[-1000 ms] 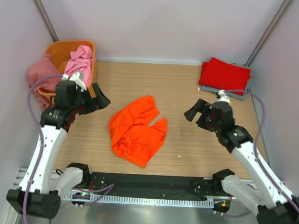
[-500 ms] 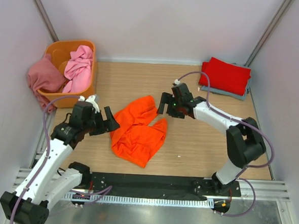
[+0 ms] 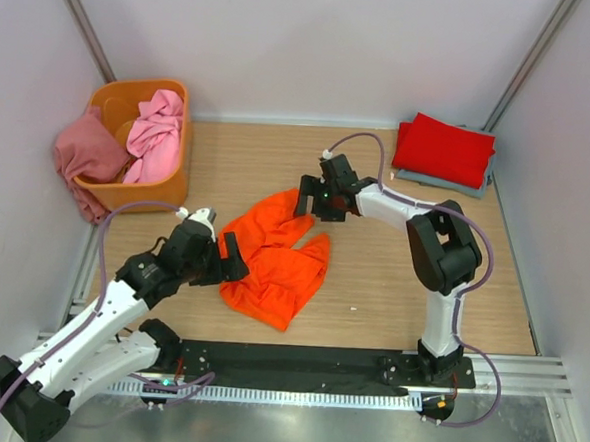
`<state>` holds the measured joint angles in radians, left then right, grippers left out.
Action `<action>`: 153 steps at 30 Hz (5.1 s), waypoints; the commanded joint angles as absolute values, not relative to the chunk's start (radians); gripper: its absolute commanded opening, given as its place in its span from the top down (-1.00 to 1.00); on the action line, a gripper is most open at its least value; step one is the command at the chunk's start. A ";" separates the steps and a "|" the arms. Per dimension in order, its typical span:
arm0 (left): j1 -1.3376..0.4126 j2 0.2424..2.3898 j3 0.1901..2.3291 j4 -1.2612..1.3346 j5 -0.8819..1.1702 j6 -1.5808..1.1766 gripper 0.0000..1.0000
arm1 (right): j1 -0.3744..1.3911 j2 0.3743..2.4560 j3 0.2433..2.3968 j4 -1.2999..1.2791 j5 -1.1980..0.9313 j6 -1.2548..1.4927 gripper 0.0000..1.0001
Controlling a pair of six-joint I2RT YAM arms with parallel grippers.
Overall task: Fold and stack the t-shirts
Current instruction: Flatten the tshirt out
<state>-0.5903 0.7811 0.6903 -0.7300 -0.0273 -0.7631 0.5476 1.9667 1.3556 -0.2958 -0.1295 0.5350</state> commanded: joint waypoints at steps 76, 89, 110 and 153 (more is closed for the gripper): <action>-1.305 1.359 0.779 -0.531 -0.388 -1.224 -0.27 | 0.548 1.819 0.948 0.095 -0.169 0.603 0.97; -1.345 1.442 0.796 -0.543 -0.380 -1.241 0.01 | 0.546 1.832 0.954 0.094 -0.173 0.601 0.97; -1.364 1.301 0.859 -0.786 -0.468 -1.198 1.00 | 0.540 1.769 1.017 0.020 -0.195 0.594 0.97; -1.365 0.888 1.850 -0.989 -0.552 0.038 1.00 | 0.365 0.858 2.150 -0.776 -0.106 0.183 0.97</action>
